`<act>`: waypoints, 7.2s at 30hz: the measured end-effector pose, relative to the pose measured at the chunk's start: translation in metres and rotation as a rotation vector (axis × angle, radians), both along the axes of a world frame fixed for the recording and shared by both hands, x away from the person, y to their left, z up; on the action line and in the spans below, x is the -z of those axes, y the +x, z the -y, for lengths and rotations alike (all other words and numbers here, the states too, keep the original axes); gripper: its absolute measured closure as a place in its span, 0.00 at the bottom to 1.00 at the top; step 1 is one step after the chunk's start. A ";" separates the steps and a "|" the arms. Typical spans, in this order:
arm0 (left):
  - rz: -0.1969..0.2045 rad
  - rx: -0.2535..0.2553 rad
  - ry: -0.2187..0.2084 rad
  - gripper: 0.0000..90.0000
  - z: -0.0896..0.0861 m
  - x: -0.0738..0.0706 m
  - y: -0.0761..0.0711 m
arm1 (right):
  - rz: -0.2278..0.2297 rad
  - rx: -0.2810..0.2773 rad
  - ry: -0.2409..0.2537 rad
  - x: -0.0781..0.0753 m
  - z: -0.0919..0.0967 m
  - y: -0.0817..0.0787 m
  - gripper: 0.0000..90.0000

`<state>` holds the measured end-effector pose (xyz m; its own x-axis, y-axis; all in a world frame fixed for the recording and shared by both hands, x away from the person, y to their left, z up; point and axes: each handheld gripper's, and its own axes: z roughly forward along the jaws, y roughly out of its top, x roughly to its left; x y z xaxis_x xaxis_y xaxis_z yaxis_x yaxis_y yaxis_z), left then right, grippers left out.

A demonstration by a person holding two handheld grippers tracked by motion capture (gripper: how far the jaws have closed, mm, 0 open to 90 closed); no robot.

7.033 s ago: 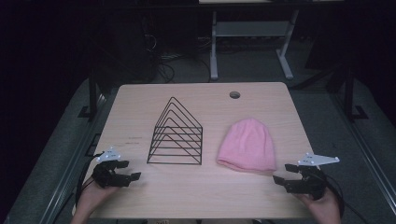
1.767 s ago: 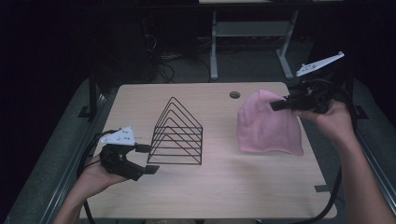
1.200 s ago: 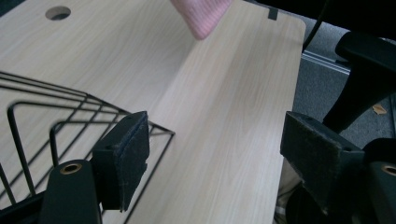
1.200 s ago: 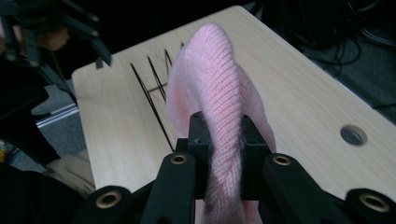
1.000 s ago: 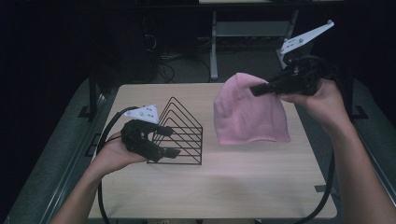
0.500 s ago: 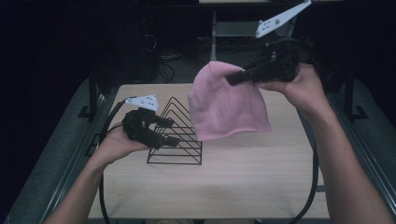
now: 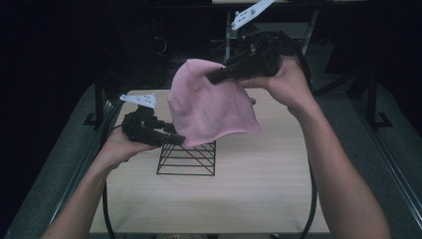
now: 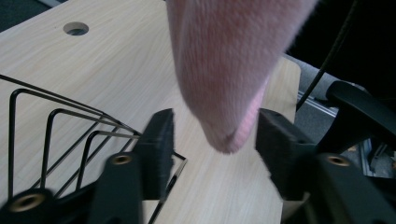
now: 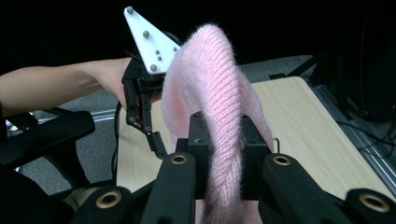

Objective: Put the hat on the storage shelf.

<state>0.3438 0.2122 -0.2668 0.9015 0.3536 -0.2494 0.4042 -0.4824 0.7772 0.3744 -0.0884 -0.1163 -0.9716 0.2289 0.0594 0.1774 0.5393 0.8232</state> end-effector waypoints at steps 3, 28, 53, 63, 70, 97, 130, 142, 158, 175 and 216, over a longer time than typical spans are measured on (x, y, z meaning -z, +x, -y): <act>0.006 0.006 -0.003 0.75 -0.005 0.000 0.000 | 0.002 -0.009 0.010 -0.001 -0.007 0.000 0.88; 0.029 -0.171 0.110 0.93 -0.057 0.013 0.009 | -0.043 0.039 0.059 0.047 -0.039 0.031 0.88; 0.044 -0.171 0.241 0.92 -0.032 0.033 0.013 | -0.083 0.049 0.098 0.089 -0.019 0.036 0.88; 0.032 -0.190 0.241 0.92 -0.049 0.044 0.008 | -0.090 -0.002 0.105 0.100 -0.036 0.034 0.88; 0.023 -0.200 0.260 0.92 -0.056 0.055 0.006 | -0.093 -0.029 0.089 0.108 -0.049 0.030 0.87; -0.041 -0.217 0.320 0.93 -0.062 0.111 0.002 | -0.195 -0.099 0.060 0.174 -0.065 0.030 0.82; -0.058 -0.227 0.465 0.93 -0.054 0.142 0.013 | -0.135 -0.109 0.013 0.192 -0.067 0.012 0.89; -0.072 -0.240 0.493 0.93 -0.055 0.149 0.015 | -0.158 -0.108 -0.016 0.205 -0.070 0.011 0.91; -0.073 -0.237 0.529 0.93 -0.053 0.152 0.014 | -0.168 -0.105 -0.016 0.209 -0.073 0.011 0.91; -0.055 -0.246 0.460 0.75 -0.065 0.139 0.008 | -0.168 -0.066 0.018 0.209 -0.057 0.008 0.55; -0.045 -0.268 0.383 0.64 -0.077 0.125 -0.007 | -0.171 0.177 0.015 0.211 0.040 0.006 0.33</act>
<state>0.3371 0.2887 -0.3917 0.7572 0.6467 -0.0921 0.5828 -0.6051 0.5423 0.3801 -0.1283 -0.3269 -0.8919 0.3923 0.2247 0.4057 0.4752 0.7808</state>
